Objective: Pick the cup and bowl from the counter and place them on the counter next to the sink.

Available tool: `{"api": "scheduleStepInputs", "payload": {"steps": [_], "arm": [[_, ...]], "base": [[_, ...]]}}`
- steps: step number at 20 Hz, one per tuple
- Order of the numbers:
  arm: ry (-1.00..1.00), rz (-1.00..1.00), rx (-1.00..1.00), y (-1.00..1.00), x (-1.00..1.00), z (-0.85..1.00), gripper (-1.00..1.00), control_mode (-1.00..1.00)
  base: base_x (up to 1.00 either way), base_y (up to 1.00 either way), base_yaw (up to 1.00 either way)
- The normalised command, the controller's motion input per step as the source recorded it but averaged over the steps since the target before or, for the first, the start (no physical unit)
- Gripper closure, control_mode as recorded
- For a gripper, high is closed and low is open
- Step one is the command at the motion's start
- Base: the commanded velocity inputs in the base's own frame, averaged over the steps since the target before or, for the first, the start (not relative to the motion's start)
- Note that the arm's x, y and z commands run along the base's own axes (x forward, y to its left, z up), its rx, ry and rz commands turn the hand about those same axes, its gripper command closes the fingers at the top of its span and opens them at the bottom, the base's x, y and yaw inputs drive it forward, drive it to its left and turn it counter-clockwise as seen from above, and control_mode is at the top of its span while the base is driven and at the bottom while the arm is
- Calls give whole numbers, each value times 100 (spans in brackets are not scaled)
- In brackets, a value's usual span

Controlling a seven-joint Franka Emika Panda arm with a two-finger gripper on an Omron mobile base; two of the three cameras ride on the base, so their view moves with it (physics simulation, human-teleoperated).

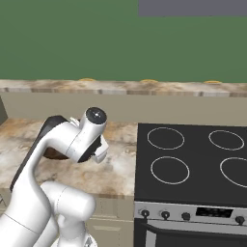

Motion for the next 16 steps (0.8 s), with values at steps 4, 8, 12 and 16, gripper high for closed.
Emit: {"api": "scheduleStepInputs", "payload": {"steps": [4, 8, 12, 16], "arm": [[0, 0, 0, 0, 0, 0, 100, -100], [0, 0, 0, 0, 0, 0, 100, 100], [0, 0, 0, 0, 0, 0, 100, 100], [0, 0, 0, 0, 0, 0, 100, 100]], "base": [[0, 0, 0], [0, 0, 0], [-28, 0, 0], [-85, 0, -1]]}}
